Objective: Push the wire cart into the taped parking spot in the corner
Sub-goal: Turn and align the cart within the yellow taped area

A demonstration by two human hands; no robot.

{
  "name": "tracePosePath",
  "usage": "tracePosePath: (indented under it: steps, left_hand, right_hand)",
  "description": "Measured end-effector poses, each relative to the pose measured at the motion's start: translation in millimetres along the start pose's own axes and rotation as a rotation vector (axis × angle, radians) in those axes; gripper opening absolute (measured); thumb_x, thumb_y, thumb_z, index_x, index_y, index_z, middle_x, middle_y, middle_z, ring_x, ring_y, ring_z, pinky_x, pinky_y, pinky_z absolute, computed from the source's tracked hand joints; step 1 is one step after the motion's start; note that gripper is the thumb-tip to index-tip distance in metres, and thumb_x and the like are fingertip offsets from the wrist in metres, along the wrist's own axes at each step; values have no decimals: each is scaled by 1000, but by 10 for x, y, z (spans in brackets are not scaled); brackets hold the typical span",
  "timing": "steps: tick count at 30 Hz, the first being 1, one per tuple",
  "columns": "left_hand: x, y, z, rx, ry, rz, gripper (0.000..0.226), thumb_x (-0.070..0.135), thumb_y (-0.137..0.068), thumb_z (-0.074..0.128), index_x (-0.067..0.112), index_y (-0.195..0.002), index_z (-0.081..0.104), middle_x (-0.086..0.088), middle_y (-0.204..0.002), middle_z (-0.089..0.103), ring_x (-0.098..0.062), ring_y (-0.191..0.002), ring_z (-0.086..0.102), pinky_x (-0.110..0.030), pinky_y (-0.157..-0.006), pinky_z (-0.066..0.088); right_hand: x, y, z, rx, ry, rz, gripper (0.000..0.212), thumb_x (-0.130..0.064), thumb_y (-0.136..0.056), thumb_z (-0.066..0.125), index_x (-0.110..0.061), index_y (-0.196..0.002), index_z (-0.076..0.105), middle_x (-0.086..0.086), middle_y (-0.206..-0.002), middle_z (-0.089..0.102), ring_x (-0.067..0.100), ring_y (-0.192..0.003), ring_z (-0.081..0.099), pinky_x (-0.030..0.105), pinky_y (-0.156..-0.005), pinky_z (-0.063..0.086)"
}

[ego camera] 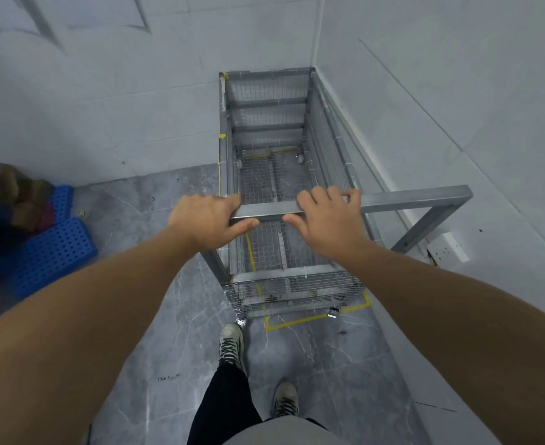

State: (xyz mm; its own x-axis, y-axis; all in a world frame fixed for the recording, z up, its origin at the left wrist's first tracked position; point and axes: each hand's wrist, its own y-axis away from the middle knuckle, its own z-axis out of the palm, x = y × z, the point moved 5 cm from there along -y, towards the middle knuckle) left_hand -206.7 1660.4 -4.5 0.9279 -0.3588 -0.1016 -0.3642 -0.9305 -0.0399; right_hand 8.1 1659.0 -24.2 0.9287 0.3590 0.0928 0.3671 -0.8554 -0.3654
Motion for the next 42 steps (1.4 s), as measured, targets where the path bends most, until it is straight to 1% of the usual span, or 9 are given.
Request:
tracePosePath:
  steps: [3, 6, 10, 14, 23, 28, 32, 37, 42]
  left_hand:
    - [22, 28, -15, 7, -13, -18, 65, 81, -76, 10, 25, -84, 40, 6, -59, 49, -19, -50, 47, -31, -52, 39]
    - [15, 34, -20, -5, -23, -38, 62, 80, -79, 14, 24, -83, 41, 10, -56, 42, -16, -47, 42, -30, -51, 35]
    - [25, 40, -29, -6, -5, -33, 56, 78, -83, 23, 24, -83, 40, 8, -58, 44, -19, -51, 44, -31, -53, 34]
    - [16, 46, -34, -3, 11, -31, 56, 77, -84, 25, 24, -84, 41, 7, -61, 46, -19, -53, 46, -31, -54, 34]
    - [14, 41, -22, 4, 31, -35, 62, 79, -81, 20, 23, -86, 45, 6, -65, 52, -20, -55, 49, -31, -54, 36]
    - [10, 35, -10, 16, 9, -17, 65, 80, -80, 15, 23, -85, 46, 5, -63, 54, -20, -53, 51, -31, -52, 40]
    - [15, 0, -9, 1, -17, 17, 67, 80, -80, 13, 22, -86, 47, 6, -59, 48, -21, -54, 54, -31, -52, 43]
    - [-4, -2, 27, -11, -24, 4, 65, 81, -81, 12, 24, -84, 44, 9, -57, 44, -20, -52, 55, -32, -53, 48]
    - [-18, 18, 36, 16, 6, 42, 62, 79, -82, 13, 24, -82, 41, 5, -62, 54, -21, -52, 54, -35, -54, 52]
  right_hand:
    - [0, -6, -2, -5, 3, 0, 51, -65, -96, 31, -19, -98, 53, 2, -90, 59, 26, -83, 53, 48, -84, 34]
    - [1, -3, 4, 22, 15, -8, 52, -65, -95, 33, -18, -97, 54, 2, -88, 59, 26, -81, 53, 47, -83, 34]
    - [-4, 1, 7, 62, 33, -9, 52, -66, -95, 36, -17, -95, 56, 3, -86, 59, 27, -78, 53, 46, -80, 35]
    - [-1, -2, 14, 73, 28, -17, 52, -66, -95, 36, -17, -96, 55, 3, -87, 60, 27, -78, 53, 46, -79, 35]
    - [4, -9, 15, 9, 31, -7, 56, -67, -94, 27, -19, -100, 55, 3, -91, 61, 26, -81, 54, 47, -81, 35]
    - [-6, 2, 26, 26, 20, -3, 52, -66, -94, 36, -18, -99, 56, 4, -90, 62, 27, -81, 55, 48, -81, 36]
    - [-4, 1, 8, 4, 0, 19, 52, -66, -93, 35, -18, -100, 56, 4, -91, 62, 28, -83, 54, 48, -82, 35]
    - [-4, 12, -8, 41, -33, 24, 51, -66, -93, 35, -19, -97, 56, 2, -89, 61, 27, -82, 54, 47, -82, 35]
    - [-3, 19, 13, 44, -20, 34, 51, -67, -93, 36, -19, -95, 55, 2, -87, 58, 27, -81, 54, 47, -82, 36]
